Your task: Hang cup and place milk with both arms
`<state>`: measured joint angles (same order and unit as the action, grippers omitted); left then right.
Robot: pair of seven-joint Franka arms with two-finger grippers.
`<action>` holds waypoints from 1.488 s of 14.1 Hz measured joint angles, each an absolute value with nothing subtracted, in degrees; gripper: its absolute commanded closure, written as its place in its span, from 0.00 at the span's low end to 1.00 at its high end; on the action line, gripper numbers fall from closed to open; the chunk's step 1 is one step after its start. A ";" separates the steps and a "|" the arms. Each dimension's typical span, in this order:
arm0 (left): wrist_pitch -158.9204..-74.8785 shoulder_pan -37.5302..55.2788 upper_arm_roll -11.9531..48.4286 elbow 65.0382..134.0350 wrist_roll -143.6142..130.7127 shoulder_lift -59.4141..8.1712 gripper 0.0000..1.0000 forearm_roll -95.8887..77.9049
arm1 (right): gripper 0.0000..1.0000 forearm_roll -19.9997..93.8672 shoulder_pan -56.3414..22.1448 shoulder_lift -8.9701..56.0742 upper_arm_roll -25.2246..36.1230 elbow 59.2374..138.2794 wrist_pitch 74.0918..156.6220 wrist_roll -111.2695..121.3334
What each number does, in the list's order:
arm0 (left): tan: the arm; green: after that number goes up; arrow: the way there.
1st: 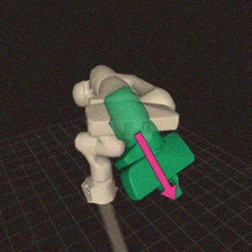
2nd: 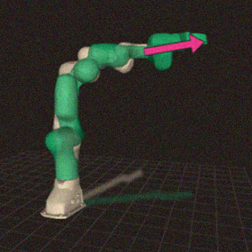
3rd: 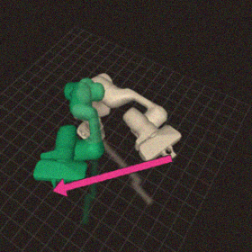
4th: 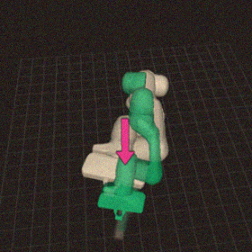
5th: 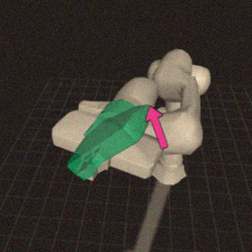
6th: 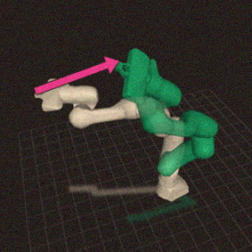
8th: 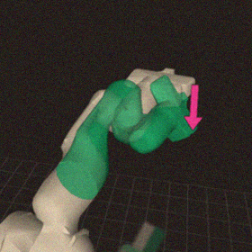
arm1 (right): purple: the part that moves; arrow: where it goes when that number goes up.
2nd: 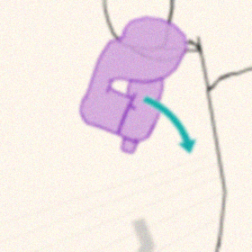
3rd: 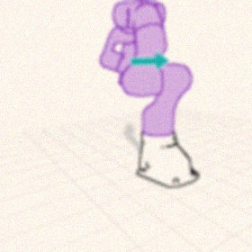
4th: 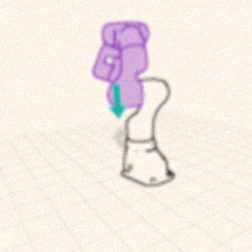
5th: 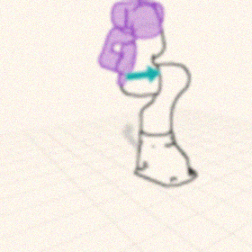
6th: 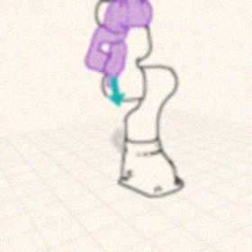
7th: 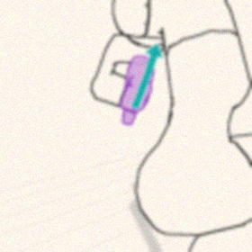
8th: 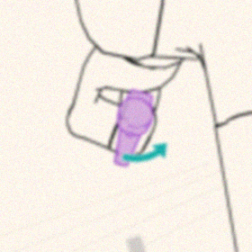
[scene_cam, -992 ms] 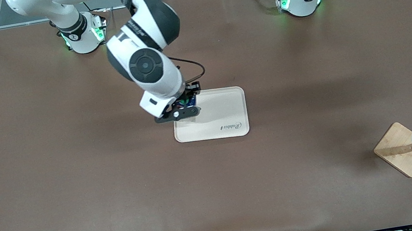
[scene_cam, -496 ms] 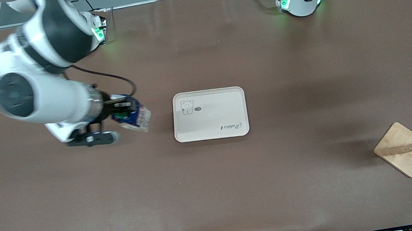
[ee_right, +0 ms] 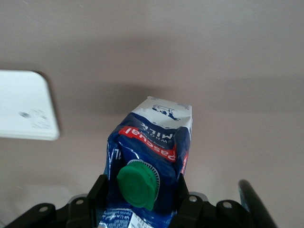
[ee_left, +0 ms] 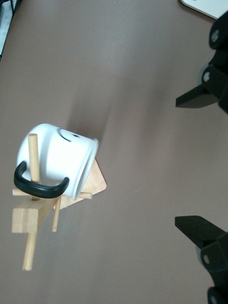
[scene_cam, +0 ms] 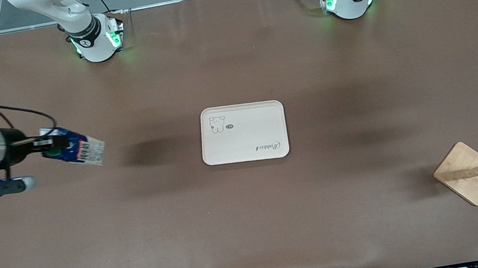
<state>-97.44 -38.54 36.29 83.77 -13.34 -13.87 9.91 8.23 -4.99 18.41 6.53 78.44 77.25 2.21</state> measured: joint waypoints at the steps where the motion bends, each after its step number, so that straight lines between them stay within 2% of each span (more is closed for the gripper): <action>1: -95.70 -38.53 36.49 83.68 -13.28 -12.64 0.00 9.91 | 1.00 7.15 -2.59 18.42 6.55 79.75 78.08 6.87; 4: -91.80 -38.52 38.20 83.35 -13.19 -9.17 0.00 9.87 | 1.00 3.77 2.22 18.43 6.56 83.65 81.46 14.97; 7: -89.65 -38.49 39.52 82.97 -12.97 -7.27 0.00 9.85 | 1.00 3.17 3.56 17.94 6.55 88.61 85.58 18.57; 11: -88.48 -38.37 42.16 82.48 -12.12 -6.92 0.00 9.55 | 1.00 3.09 4.07 13.54 6.54 99.82 93.68 20.50; 13: -88.42 -36.58 41.22 82.39 -10.16 -6.06 0.00 8.19 | 1.00 3.11 4.99 11.40 6.49 105.16 97.19 21.82; 15: -87.77 -30.64 34.82 82.40 -8.79 -4.36 0.00 5.92 | 1.00 3.31 6.08 10.14 6.49 109.18 99.75 22.56; 19: -86.32 -14.13 15.30 84.31 -5.46 -0.88 0.00 0.99 | 0.99 3.63 6.48 8.82 6.38 114.08 103.94 22.84; 21: -86.30 -8.53 9.86 86.58 -5.25 0.78 0.00 0.46 | 0.99 3.88 6.50 8.69 6.36 115.24 105.79 22.85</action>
<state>-86.30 -8.53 9.86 86.58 -5.25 0.78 0.46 3.88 6.50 8.69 6.36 115.24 105.79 22.85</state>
